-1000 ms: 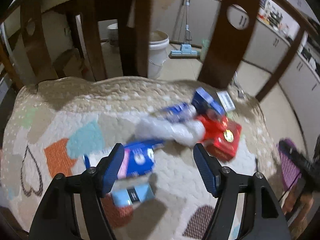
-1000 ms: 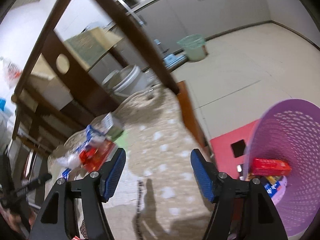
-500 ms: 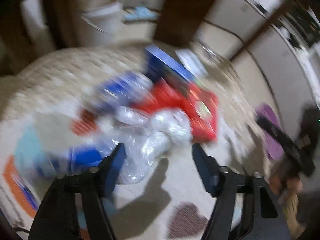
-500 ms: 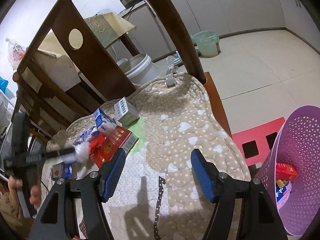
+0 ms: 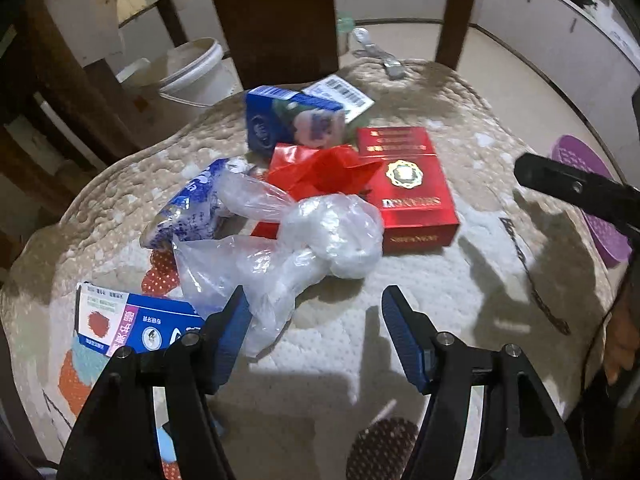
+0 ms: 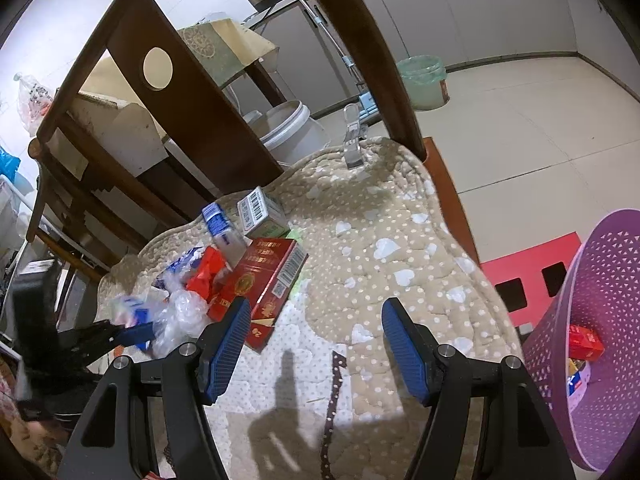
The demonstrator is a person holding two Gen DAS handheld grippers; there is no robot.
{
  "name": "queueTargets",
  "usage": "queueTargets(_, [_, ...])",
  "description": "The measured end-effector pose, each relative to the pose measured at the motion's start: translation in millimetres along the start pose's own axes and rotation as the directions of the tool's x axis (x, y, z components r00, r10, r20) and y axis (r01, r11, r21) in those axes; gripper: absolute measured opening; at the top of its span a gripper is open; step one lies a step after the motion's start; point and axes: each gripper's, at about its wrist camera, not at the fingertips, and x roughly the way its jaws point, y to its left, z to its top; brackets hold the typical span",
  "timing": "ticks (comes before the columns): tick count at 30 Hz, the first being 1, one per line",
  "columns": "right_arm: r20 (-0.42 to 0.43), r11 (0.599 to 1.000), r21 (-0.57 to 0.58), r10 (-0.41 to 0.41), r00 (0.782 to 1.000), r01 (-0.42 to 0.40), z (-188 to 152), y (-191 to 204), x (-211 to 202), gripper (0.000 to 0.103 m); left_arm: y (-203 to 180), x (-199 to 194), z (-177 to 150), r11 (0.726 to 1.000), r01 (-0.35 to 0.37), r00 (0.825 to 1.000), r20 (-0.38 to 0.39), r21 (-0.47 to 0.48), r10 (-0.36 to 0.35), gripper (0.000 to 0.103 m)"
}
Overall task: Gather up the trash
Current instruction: 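Grasp the clear plastic bag with the left tool while the right tool grasps the red SHUANGXI pack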
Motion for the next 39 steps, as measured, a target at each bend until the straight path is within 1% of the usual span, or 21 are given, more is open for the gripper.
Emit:
queueTargets(2, [-0.016, 1.0, 0.007, 0.026, 1.0, -0.026, 0, 1, 5, 0.073, 5, 4, 1, 1.0, -0.003, 1.0, 0.002, -0.024, 0.003, 0.065])
queueTargets(3, [-0.028, 0.999, 0.01, 0.044, 0.999, -0.044, 0, 3, 10, 0.074, 7, 7, 1, 0.999, 0.001, 1.0, -0.007, -0.039, -0.001, 0.059])
queueTargets(4, [-0.035, 0.999, 0.011, 0.053, 0.998, -0.053, 0, 5, 13, 0.074, 8, 7, 0, 0.999, 0.002, 1.0, -0.012, -0.048, -0.003, 0.03])
queueTargets(5, [-0.04, 0.998, 0.01, 0.059, 0.997, -0.058, 0, 7, 16, 0.075, 9, 8, -1, 0.998, -0.005, 1.0, -0.024, -0.059, 0.003, 0.016])
queueTargets(6, [-0.047, 0.998, 0.004, 0.062, 0.997, -0.062, 0, 11, 21, 0.075, 11, 9, -2, 0.997, -0.002, 0.999, -0.037, -0.072, -0.001, 0.009])
queueTargets(9, [-0.062, 0.998, -0.016, 0.053, 0.997, -0.054, -1, 20, 33, 0.077, 21, -2, -11, 0.989, 0.074, 0.997, -0.027, -0.129, -0.079, 0.009])
queueTargets(11, [-0.079, 0.998, -0.028, 0.052, 0.996, -0.054, -2, 28, 43, 0.077, 23, -11, -19, 0.982, 0.118, 0.992, -0.019, -0.15, -0.122, 0.009])
queueTargets(15, [-0.096, 0.997, -0.07, 0.033, 0.995, -0.04, -5, 43, 57, 0.077, 9, -30, -41, 0.974, 0.19, 0.981, -0.019, -0.127, -0.194, 0.009])
queueTargets(19, [-0.106, 0.994, -0.108, -0.001, 0.994, -0.011, -7, 55, 69, 0.078, -10, -43, -60, 0.973, 0.215, 0.975, -0.037, -0.078, -0.219, 0.009])
queueTargets(23, [-0.094, 0.99, -0.137, -0.047, 0.994, 0.034, -9, 63, 77, 0.08, -23, -48, -72, 0.979, 0.199, 0.978, -0.049, -0.037, -0.201, 0.009])
queueTargets(24, [-0.096, 0.987, -0.151, -0.065, 0.993, 0.05, -9, 65, 78, 0.078, -22, -49, -72, 0.979, 0.199, 0.978, -0.048, -0.035, -0.201, 0.011])
queueTargets(25, [-0.095, 0.983, -0.168, -0.088, 0.992, 0.072, -9, 66, 78, 0.072, -22, -51, -73, 0.979, 0.201, 0.978, -0.048, -0.037, -0.202, 0.015])
queueTargets(26, [-0.096, 0.98, -0.181, -0.1, 0.99, 0.082, -9, 68, 78, 0.072, -21, -53, -74, 0.979, 0.2, 0.978, -0.046, -0.041, -0.201, 0.017])
queueTargets(27, [-0.102, 0.981, -0.177, -0.098, 0.99, 0.079, -8, 66, 77, 0.071, -19, -56, -74, 0.98, 0.195, 0.98, -0.037, -0.047, -0.197, 0.026])
queueTargets(28, [-0.106, 0.983, -0.166, -0.095, 0.99, 0.076, -8, 65, 75, 0.071, -15, -62, -76, 0.98, 0.195, 0.98, -0.026, -0.048, -0.197, 0.039])
queueTargets(29, [-0.109, 0.985, -0.156, -0.089, 0.99, 0.071, -7, 62, 73, 0.07, -13, -65, -76, 0.979, 0.197, 0.98, -0.011, -0.05, -0.197, 0.045])
queueTargets(30, [-0.111, 0.988, -0.143, -0.081, 0.991, 0.065, -6, 59, 69, 0.07, -11, -70, -76, 0.978, 0.2, 0.98, 0.011, -0.053, -0.199, 0.055])
queueTargets(31, [-0.111, 0.99, -0.127, -0.073, 0.991, 0.059, -4, 55, 65, 0.07, -11, -70, -74, 0.978, 0.2, 0.98, 0.022, -0.054, -0.2, 0.061])
queueTargets(34, [-0.096, 0.993, -0.095, -0.072, 0.993, 0.063, 0, 43, 52, 0.069, -14, -70, -71, 0.985, 0.174, 0.984, 0.04, -0.021, -0.173, 0.069])
queueTargets(37, [-0.083, 0.996, -0.068, -0.067, 0.994, 0.062, 2, 32, 41, 0.069, -23, -54, -66, 0.991, 0.121, 0.992, 0.021, 0.056, -0.122, 0.069])
queueTargets(39, [-0.071, 0.997, -0.058, -0.06, 0.996, 0.056, 3, 27, 34, 0.069, -28, -41, -63, 0.991, 0.108, 0.994, -0.006, 0.079, -0.108, 0.069])
